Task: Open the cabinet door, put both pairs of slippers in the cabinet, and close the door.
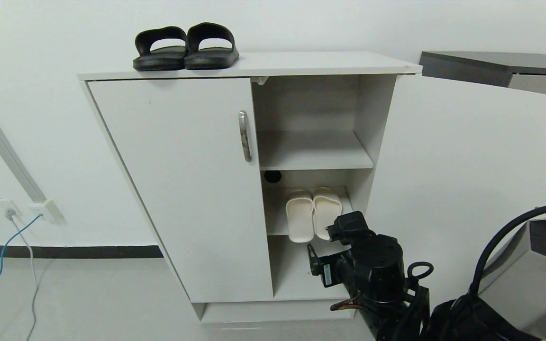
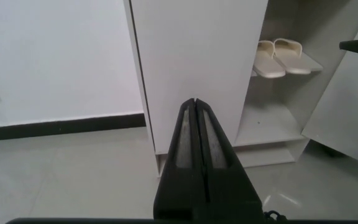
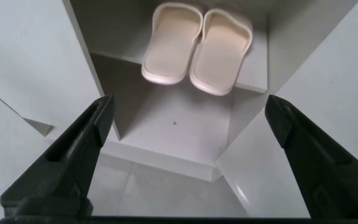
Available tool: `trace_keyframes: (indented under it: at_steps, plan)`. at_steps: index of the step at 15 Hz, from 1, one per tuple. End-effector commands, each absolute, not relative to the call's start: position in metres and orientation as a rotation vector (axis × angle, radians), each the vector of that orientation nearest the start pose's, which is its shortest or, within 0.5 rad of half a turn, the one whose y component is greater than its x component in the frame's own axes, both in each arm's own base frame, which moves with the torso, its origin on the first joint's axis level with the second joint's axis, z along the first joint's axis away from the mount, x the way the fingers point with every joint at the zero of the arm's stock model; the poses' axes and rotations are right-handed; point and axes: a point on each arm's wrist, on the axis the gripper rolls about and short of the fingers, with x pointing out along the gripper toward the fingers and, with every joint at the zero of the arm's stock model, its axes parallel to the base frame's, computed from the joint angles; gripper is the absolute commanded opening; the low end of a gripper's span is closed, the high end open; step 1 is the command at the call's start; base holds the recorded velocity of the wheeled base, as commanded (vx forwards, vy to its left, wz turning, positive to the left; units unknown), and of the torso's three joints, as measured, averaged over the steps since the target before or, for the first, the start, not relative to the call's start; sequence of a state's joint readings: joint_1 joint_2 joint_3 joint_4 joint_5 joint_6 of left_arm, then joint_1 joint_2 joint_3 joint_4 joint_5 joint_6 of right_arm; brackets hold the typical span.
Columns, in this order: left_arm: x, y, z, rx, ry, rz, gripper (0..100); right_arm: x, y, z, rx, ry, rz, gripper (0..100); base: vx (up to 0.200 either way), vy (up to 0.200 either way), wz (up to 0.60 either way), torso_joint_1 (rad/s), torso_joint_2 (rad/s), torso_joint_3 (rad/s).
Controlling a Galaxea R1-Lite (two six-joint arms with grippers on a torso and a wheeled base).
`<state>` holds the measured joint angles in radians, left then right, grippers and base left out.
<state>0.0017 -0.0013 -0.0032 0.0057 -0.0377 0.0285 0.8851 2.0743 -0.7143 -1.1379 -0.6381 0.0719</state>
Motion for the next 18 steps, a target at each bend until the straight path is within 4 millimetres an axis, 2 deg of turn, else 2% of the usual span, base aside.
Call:
trace_keyframes:
  at_steps: [1, 6, 18]
  plan:
    - [-0.023, -0.0009, 0.0757, 0.028, 0.003, -0.037, 0, 0.2327, 0.2633, 0.0839, -0.087, 0.174, 0.24, 100, 0.0, 0.0, 0.0, 0.002, 0.0, 0.051]
    - [-0.023, -0.0009, 0.0757, 0.028, 0.003, -0.037, 0, 0.2337, 0.2628, 0.0844, -0.078, 0.173, 0.236, 100, 0.0, 0.0, 0.0, 0.0, 0.0, 0.0]
    - [-0.023, -0.0009, 0.0757, 0.026, 0.003, -0.035, 0, 0.2336, 0.2627, 0.0874, -0.052, 0.14, 0.24, 100, 0.0, 0.2, 0.0, 0.009, 0.0, 0.004]
